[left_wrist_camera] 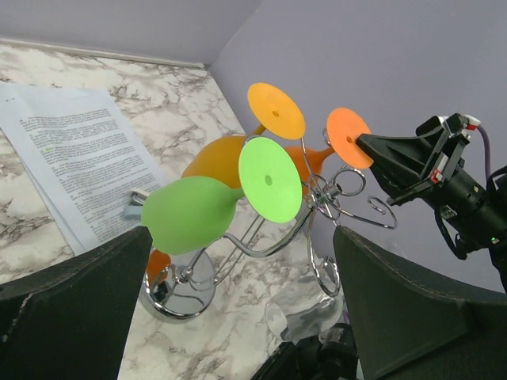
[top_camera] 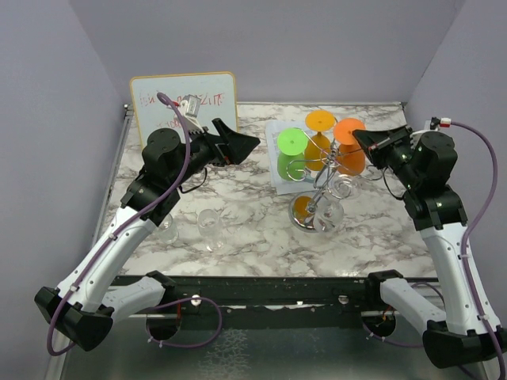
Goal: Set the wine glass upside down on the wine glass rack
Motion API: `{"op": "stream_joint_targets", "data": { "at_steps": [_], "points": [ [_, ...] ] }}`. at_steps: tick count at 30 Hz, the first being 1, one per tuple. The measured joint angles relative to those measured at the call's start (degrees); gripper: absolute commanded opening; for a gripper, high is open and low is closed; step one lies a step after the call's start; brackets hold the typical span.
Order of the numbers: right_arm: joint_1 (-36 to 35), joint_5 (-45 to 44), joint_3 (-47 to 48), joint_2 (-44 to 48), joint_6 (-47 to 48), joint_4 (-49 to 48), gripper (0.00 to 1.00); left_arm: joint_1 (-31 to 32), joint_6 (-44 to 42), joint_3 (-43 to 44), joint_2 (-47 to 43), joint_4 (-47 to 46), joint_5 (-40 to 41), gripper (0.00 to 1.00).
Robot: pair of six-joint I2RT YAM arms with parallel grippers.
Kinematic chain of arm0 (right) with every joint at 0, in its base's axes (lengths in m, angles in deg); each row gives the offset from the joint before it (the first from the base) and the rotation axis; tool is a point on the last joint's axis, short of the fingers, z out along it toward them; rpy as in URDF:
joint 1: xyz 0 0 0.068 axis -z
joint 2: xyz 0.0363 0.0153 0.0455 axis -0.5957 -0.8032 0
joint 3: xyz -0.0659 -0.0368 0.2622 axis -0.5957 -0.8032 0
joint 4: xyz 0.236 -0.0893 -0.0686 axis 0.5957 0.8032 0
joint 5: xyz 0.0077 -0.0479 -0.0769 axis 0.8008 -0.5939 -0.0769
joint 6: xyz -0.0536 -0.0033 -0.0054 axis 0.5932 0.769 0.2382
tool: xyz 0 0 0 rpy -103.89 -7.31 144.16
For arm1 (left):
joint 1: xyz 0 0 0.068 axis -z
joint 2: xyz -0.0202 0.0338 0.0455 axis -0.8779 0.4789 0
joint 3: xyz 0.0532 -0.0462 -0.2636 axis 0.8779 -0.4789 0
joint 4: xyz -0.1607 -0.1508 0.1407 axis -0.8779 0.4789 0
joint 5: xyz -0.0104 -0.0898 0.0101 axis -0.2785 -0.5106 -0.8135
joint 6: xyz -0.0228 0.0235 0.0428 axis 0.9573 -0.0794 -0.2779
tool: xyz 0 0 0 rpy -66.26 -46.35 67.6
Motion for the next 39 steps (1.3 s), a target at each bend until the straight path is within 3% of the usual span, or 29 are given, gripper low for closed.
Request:
{"op": "stream_joint_targets", "data": {
  "at_steps": [10,26,34,39],
  "points": [
    [0.00,-7.15,0.00,2.01,0.28,5.01,0.00,0.00,-0.31,-0.22,0.00,0.44,0.46,0.98],
    [0.00,-17.14,-0.37,2.84,1.88,4.37,0.01,0.00,-0.76,-0.28,-0.09,1.44,1.20,0.98],
    [0.00,-17.90,-1.62,0.70,3.82,1.60,0.18,0.00,-0.83,-0.28,-0.09,2.19,1.20,0.98],
    [0.00,-17.64,-1.64,0.63,5.18,0.66,0.39,0.00,-0.83,-0.28,-0.09,2.51,1.20,0.98]
  ]
}}
